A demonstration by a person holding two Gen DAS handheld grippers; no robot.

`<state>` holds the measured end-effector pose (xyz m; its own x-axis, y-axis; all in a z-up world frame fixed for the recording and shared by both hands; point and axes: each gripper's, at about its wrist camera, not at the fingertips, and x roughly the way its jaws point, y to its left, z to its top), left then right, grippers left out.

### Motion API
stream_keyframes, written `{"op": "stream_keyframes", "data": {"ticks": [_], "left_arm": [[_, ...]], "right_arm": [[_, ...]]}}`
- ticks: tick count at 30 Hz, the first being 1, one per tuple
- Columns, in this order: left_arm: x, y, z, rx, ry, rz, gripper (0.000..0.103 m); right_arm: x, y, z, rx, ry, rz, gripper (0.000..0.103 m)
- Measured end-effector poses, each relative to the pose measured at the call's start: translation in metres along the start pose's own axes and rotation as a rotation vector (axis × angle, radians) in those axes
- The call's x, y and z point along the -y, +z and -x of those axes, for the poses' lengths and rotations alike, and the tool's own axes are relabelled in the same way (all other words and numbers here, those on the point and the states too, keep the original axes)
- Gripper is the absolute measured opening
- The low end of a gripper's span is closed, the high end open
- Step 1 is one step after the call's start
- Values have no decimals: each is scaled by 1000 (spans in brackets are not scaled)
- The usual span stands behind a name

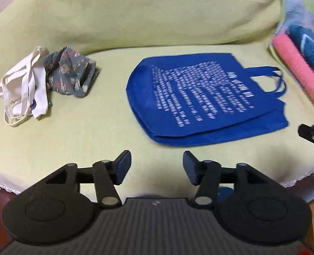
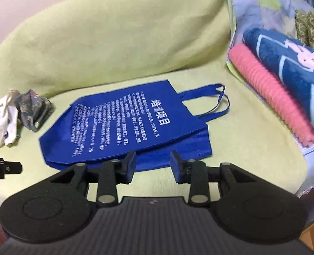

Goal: Fold shopping bag
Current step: 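Open both grippers and release the flattened blue bag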

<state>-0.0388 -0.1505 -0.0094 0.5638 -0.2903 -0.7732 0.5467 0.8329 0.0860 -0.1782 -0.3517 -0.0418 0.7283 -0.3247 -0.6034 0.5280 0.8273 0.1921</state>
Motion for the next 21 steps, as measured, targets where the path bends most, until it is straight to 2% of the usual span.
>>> {"op": "stream_keyframes", "data": {"ticks": [9, 11, 15, 21], "left_arm": [[14, -26, 48, 64, -3, -15, 60], [15, -28, 55, 81, -3, -15, 60], [15, -29, 66, 111, -11, -16, 61], [19, -26, 69, 128, -19, -26, 64]], "right_arm": [[0, -10, 48, 61, 18, 10, 35], [1, -11, 54, 61, 27, -1, 38], [4, -11, 64, 58, 33, -30, 51], [3, -10, 71, 67, 27, -33, 53]]}}
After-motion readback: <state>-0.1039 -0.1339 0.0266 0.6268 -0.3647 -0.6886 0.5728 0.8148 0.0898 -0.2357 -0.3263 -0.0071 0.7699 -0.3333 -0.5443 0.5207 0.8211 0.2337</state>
